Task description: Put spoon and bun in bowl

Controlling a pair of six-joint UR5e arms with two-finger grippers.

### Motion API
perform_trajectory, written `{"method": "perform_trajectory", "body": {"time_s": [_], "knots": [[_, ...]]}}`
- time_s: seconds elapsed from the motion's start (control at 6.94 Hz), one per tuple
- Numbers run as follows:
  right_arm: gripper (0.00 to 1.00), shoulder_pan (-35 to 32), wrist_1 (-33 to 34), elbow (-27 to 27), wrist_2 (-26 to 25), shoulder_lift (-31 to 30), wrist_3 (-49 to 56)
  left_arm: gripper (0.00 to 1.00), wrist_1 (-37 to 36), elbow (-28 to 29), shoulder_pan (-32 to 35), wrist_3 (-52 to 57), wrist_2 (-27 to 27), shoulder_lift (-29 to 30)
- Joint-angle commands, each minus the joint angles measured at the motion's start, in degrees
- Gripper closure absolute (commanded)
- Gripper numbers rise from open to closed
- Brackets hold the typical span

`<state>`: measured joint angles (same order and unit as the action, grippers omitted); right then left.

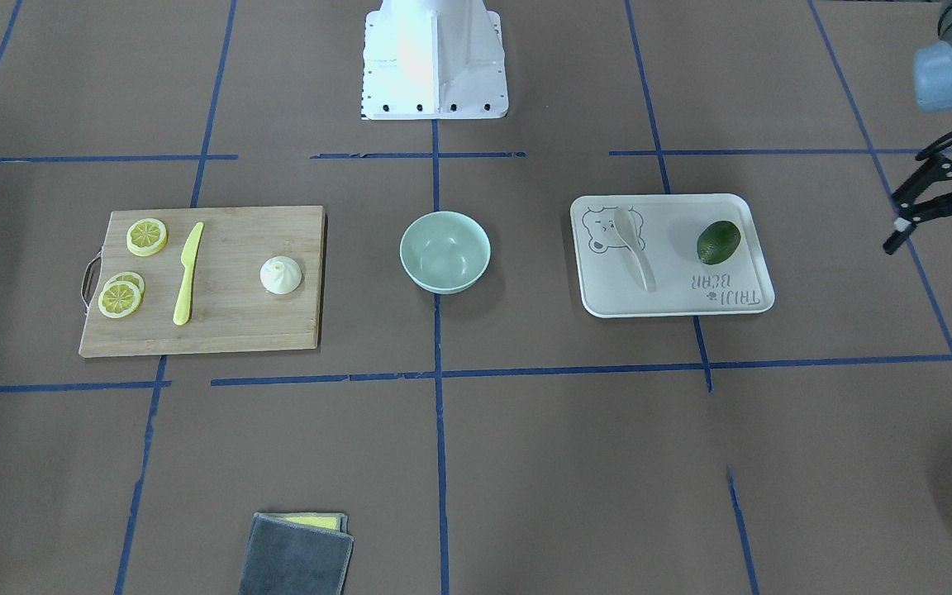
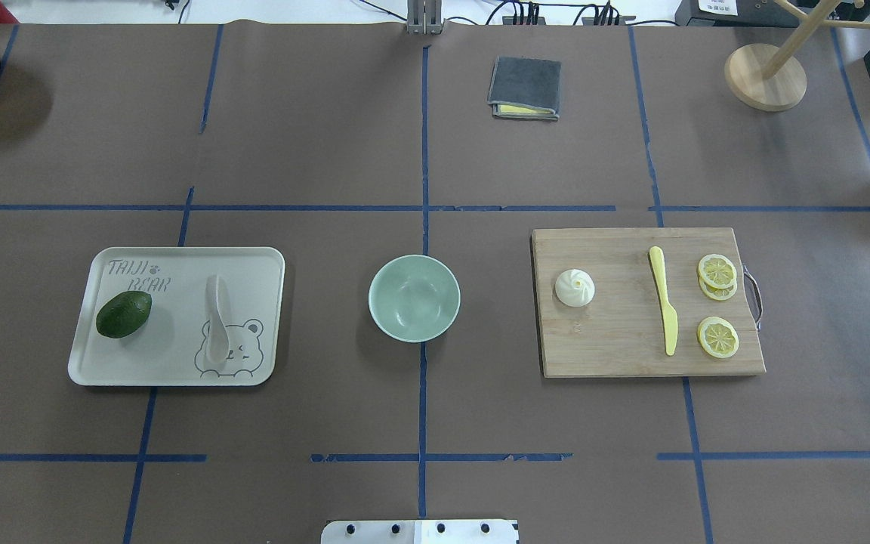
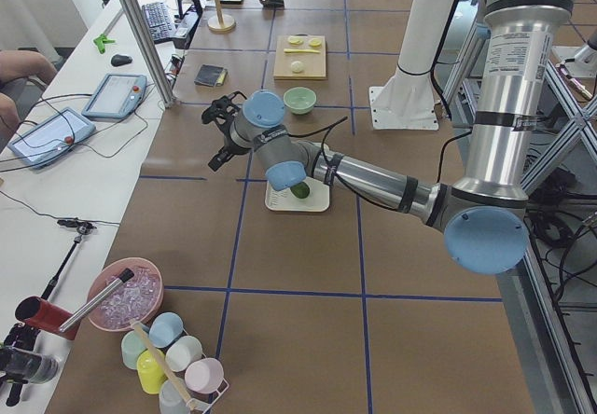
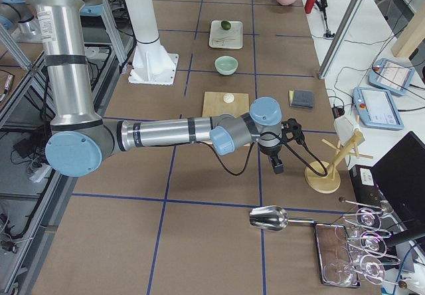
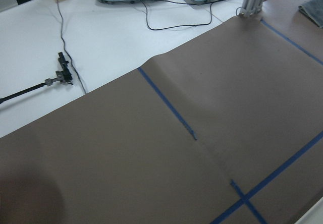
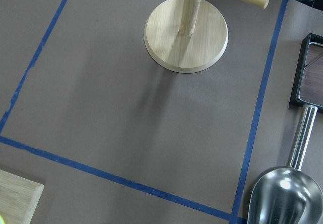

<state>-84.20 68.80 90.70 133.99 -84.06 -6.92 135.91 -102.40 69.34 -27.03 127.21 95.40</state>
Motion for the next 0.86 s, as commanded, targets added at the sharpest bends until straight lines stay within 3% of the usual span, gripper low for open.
{"method": "perform_trajectory", "body": {"time_s": [0.0, 0.14, 0.29, 0.43, 0.58, 0.72], "knots": [[0.0, 0.0, -0.15, -0.17, 0.04, -0.32, -0.03, 0.0, -2.73, -2.1, -15.48, -17.36, -15.51, 0.05], [0.0, 0.0, -0.07, -0.17, 0.04, -0.49, -0.03, 0.0, -7.98, -3.58, -21.21, -24.57, -22.64, 0.31], [0.0, 0.0, -0.15, -0.43, 0.04, -0.41, -0.03, 0.0, -8.55, -3.77, -25.88, -34.83, -26.1, 0.32], [0.0, 0.0, -0.07, -0.61, 0.04, -0.49, -0.03, 0.08, -10.12, -3.59, -32.71, -47.37, -31.62, 0.49], [0.0, 0.0, -0.07, -0.7, 0.04, -0.49, -0.03, 0.17, -14.06, -3.59, -36.43, -52.98, -34.72, 1.8], [0.0, 0.0, -0.15, -0.7, 0.04, -0.49, -0.03, 0.28, -16.18, -3.07, -38.12, -57.04, -34.93, 2.59]]}}
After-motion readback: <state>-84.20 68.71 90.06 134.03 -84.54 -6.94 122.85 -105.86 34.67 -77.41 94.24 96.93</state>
